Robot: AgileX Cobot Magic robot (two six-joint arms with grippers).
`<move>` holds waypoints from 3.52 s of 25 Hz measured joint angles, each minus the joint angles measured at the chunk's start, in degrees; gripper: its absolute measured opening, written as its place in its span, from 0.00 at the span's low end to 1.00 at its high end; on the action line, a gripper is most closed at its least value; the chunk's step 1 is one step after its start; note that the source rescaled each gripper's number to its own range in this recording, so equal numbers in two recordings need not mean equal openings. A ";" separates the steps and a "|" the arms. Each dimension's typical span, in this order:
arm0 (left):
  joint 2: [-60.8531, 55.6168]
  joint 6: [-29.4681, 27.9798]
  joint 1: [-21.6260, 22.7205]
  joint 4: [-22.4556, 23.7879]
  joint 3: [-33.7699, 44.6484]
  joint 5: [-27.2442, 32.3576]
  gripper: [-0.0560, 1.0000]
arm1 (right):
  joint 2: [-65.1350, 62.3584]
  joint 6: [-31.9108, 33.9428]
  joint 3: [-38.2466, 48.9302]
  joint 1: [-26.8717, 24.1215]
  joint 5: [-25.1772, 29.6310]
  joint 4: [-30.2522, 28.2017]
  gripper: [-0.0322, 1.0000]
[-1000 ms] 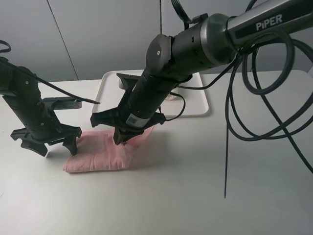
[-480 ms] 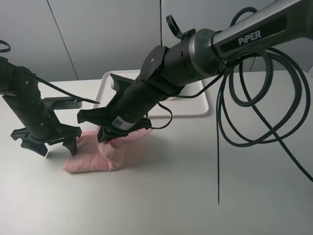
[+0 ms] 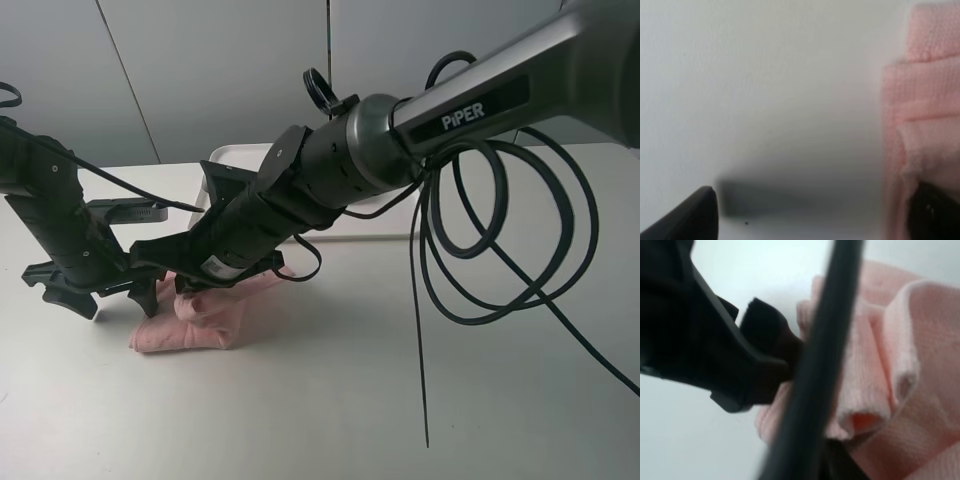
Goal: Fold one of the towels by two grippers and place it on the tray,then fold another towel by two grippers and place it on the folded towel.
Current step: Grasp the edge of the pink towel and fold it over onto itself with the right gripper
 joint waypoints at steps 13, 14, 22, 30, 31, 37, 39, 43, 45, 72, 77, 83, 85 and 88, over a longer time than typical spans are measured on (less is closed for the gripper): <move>0.00 0.48 0.00 0.00 0.00 0.00 0.98 | 3.05 -5.27 -2.31 0.98 -0.22 4.48 0.12; 0.00 0.48 0.00 0.00 0.00 0.00 0.98 | 3.05 -5.95 -2.35 1.22 -0.22 4.74 0.18; 0.00 1.22 0.00 -0.12 0.00 0.00 0.98 | 3.67 -7.18 -2.76 2.23 -0.68 6.89 0.65; 0.00 1.50 0.00 -0.12 0.00 0.00 0.98 | 3.91 -11.17 -2.82 2.23 3.66 6.92 0.65; 0.00 1.61 0.00 -0.12 0.00 0.00 0.98 | 4.00 -11.70 -2.82 2.23 4.51 6.92 0.65; 0.00 1.61 0.00 -0.12 0.00 0.00 0.98 | 2.64 -15.01 -2.82 2.23 6.30 6.92 0.65; 0.00 1.61 0.00 -0.12 0.00 0.00 0.98 | 1.00 -16.02 -2.82 2.23 6.06 6.92 0.65; 0.00 1.61 0.00 -0.12 0.00 0.00 0.98 | -2.26 -16.89 -2.82 2.23 5.23 4.86 0.65; 0.00 1.61 0.00 -0.12 0.00 0.00 0.98 | -3.48 -16.55 -2.91 2.23 5.76 0.80 0.65; 0.10 1.82 0.00 -0.23 0.00 0.00 0.98 | -6.87 10.54 -1.95 2.23 27.56 -57.24 0.98; 0.10 1.82 0.00 -0.23 0.00 0.00 0.98 | -6.96 10.83 2.23 2.23 23.24 -56.79 0.98; 0.10 1.82 0.00 -0.34 -0.03 0.00 0.98 | -6.96 9.01 3.13 2.23 14.71 -49.99 0.98; 0.10 1.82 0.00 -0.34 -0.03 0.11 0.98 | -6.96 6.58 3.16 2.23 13.00 -46.62 0.98; 0.10 1.82 0.00 -0.44 -0.03 0.11 0.98 | -6.96 1.99 3.16 2.23 10.28 -40.22 0.98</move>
